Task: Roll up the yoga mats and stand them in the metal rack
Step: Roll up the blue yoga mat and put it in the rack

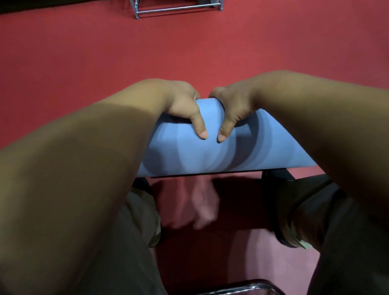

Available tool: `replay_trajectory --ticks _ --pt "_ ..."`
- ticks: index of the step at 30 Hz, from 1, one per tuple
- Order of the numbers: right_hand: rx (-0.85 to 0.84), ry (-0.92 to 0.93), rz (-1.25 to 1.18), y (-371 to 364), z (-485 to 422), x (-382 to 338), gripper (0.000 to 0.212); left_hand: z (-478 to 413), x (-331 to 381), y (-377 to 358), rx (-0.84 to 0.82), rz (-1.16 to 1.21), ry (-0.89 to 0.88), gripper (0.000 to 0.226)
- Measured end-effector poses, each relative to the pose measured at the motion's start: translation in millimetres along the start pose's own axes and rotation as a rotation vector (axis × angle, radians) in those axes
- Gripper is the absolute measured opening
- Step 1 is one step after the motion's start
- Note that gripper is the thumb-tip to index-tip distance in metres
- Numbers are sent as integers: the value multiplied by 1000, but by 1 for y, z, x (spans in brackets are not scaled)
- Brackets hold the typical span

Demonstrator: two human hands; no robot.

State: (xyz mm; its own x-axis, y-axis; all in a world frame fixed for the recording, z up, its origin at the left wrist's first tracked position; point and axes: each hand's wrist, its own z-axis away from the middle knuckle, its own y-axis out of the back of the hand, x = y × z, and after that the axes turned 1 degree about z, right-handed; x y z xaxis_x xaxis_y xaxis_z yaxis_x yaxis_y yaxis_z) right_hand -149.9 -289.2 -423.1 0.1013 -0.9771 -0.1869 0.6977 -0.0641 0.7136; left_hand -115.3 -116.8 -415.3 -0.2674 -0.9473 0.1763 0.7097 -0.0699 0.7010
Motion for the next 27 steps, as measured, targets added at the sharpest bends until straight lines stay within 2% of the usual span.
replay_trajectory --ticks 1,4,7,11,13,17,20,24,27 --pt "8 4 0 1 0 0 117 1 2 1 -3 -13 4 83" --pt "28 23 -5 3 0 5 94 1 8 0 0 -80 8 92" --pt "46 10 -44 2 4 11 79 -1 14 -4 41 -123 -28 90" --pt "60 -20 -141 -3 4 18 71 1 20 -10 63 -306 -94 120" --pt "79 -27 -171 -2 5 20 69 4 22 -15 92 -406 -87 127" --pt "53 -32 -220 0 8 21 64 3 21 -19 187 -406 -106 116" --pt "14 -21 -219 -1 8 19 62 3 16 -17 189 -370 -115 106" --pt "35 29 -142 1 5 10 69 4 10 -13 123 -284 -60 97" --pt "9 27 -39 -1 -1 2 110 2 5 -8 69 -238 -22 94"
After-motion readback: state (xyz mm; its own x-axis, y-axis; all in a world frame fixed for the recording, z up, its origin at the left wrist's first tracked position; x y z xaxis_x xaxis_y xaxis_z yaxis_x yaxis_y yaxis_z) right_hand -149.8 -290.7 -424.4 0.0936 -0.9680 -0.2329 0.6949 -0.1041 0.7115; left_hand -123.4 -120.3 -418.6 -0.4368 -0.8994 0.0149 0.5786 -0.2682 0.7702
